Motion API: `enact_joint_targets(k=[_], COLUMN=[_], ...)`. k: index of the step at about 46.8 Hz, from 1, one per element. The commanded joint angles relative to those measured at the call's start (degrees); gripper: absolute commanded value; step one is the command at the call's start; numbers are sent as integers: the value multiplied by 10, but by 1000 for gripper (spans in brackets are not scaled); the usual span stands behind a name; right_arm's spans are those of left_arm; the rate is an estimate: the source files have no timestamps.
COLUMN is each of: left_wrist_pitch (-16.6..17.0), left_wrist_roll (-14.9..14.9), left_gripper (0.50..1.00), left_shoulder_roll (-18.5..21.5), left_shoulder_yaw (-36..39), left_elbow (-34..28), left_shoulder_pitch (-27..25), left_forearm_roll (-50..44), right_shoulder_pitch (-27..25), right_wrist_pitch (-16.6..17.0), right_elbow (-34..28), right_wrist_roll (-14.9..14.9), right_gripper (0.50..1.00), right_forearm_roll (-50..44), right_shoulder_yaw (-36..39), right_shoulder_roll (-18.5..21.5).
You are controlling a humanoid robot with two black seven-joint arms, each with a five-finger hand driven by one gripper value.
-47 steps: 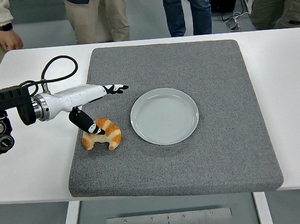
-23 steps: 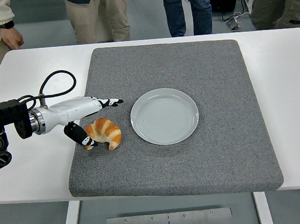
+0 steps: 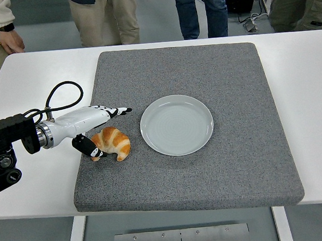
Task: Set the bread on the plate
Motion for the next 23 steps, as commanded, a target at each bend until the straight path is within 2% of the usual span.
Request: enact_joint_targets(k=[1,23], left_wrist_pitch=[1,7], left_wrist_roll=[-1,-2], left_gripper=[954,954], left_shoulder_roll=[0,-21], left_shoulder_yaw=[0,1], left_elbow=[2,15], left_shoulder_pitch=[0,9], left_forearm_roll=[0,2], right_shoulder_pitch=[0,0], right_wrist_pitch=[0,0], right_elbow=[0,0], right_wrist_roll=[1,0], right_gripper=[1000,1000], right_forearm_roll=[0,0], right_shoulder_yaw=[0,0], right_shoulder_roll=[0,0])
